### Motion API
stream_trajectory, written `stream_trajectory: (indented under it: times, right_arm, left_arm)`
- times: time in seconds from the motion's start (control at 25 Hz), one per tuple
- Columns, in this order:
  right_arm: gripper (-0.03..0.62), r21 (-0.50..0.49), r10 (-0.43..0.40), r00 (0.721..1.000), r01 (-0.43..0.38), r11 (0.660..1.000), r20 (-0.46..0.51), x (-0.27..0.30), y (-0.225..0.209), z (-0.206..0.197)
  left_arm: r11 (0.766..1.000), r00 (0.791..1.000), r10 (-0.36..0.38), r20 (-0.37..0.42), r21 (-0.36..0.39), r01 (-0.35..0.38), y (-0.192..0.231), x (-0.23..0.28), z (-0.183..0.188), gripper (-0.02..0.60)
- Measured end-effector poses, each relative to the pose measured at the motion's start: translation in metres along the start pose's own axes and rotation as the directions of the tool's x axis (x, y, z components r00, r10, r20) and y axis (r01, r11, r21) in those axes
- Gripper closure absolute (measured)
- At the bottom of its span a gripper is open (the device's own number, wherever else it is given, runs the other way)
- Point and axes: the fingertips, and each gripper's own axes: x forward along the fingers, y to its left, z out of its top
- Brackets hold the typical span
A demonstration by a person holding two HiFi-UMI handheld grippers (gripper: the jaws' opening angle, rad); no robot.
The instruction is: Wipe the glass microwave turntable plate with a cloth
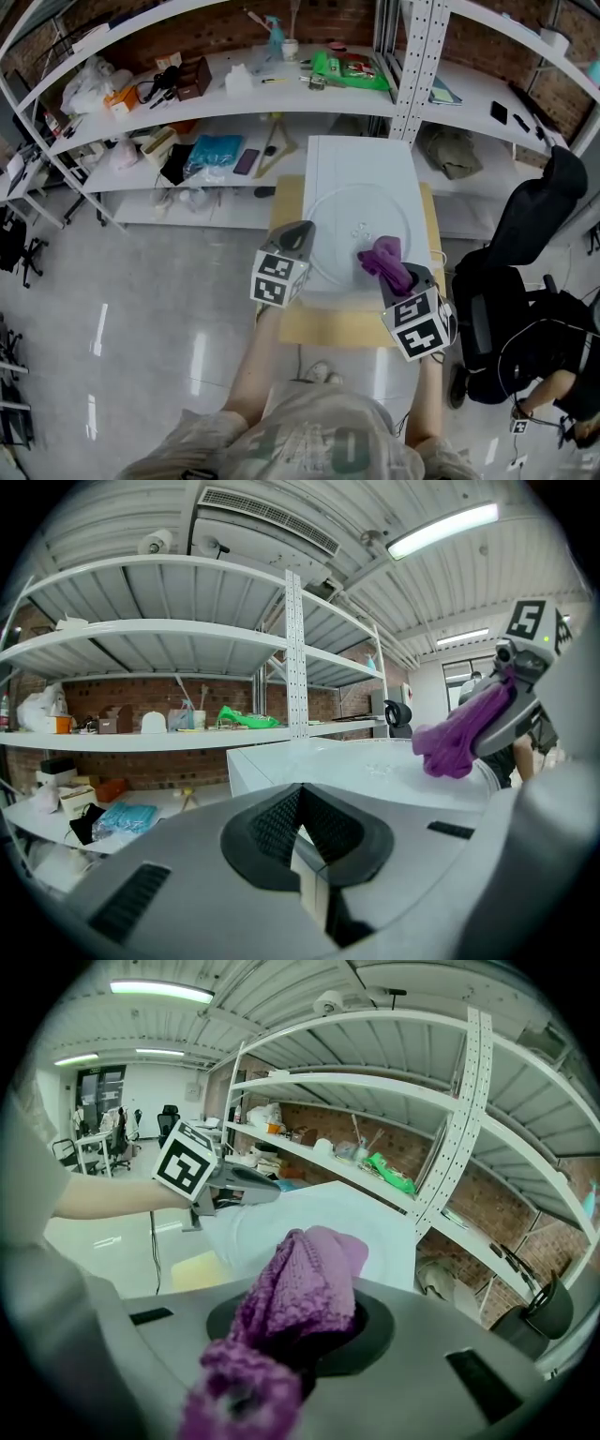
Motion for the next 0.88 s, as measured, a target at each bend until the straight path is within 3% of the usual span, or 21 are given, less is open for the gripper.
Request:
stream_trajectory:
  times: [0.56, 0.88]
  right_arm:
    - [0.539, -0.046, 0.029, 1.0, -0.029, 0.999, -0.012, -0.018, 0.012, -0.008]
    - [0.539, -0.023, -0.126, 0.99, 0.128, 0.992, 0.059, 0.006, -0.081, 0.04]
  left_arm:
    - [1.0, 1.0, -0.001, 0.003, -0.004, 0.001, -0.002, 0.0, -0.002, 0.58]
    - [1.0, 1.0, -0.002, 0.004, -0.006, 0.002, -0.002, -0.001, -0.001, 0.58]
